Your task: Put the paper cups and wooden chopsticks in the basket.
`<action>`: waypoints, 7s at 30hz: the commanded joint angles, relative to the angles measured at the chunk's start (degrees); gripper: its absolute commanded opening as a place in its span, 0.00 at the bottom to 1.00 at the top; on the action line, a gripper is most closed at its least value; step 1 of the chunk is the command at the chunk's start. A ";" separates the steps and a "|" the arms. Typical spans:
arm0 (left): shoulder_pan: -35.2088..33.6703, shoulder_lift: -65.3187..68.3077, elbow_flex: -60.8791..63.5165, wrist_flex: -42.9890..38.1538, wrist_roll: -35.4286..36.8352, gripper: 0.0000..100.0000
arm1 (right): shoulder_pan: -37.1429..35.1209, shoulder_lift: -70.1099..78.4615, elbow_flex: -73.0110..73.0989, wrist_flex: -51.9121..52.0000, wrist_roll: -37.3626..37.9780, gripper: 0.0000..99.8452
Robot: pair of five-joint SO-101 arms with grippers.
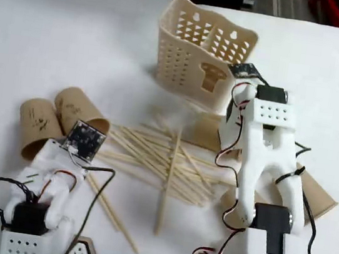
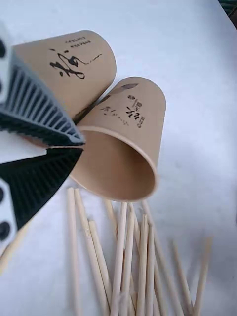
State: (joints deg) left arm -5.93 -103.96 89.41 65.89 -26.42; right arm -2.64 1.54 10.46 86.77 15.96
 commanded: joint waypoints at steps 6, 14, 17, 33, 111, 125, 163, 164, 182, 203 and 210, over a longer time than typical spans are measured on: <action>-0.57 -0.48 -0.53 -1.14 -0.53 0.03 | 0.75 -14.29 0.44 1.71 9.05 0.02; -0.57 -0.48 -0.53 -1.14 -0.53 0.03 | 0.66 -28.18 0.26 6.99 16.35 0.02; -0.57 -0.48 0.00 -1.41 -0.53 0.03 | 0.66 -33.01 0.18 6.99 18.46 0.02; -0.57 -0.48 -0.09 -1.41 -0.53 0.03 | 0.40 -37.85 -17.32 -2.42 20.66 0.02; -0.57 -0.48 -0.09 -1.41 -0.53 0.03 | 41.63 -59.38 31.03 -2.51 17.05 0.23; -0.57 -0.48 0.00 -1.41 -0.53 0.03 | 42.77 -46.02 40.44 -15.69 16.44 0.20; -0.57 -0.48 0.00 -1.41 -0.53 0.03 | 32.75 -54.02 26.11 -22.55 16.97 0.02; -0.57 -0.48 0.09 -1.41 -0.53 0.03 | 31.78 -54.73 24.70 -22.55 16.97 0.02; -0.57 -0.48 0.09 -1.41 -0.53 0.03 | 0.92 -51.91 -0.26 -22.90 16.97 0.02; -0.57 -0.48 0.09 -1.41 -0.53 0.03 | -6.55 -4.97 -46.59 -3.30 17.05 0.02; -0.57 -0.48 0.09 -1.41 -0.53 0.03 | -7.34 0.92 -53.10 1.19 20.57 0.09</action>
State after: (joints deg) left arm -5.93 -103.96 89.85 65.89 -26.42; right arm -9.05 1.54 -37.80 86.77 35.65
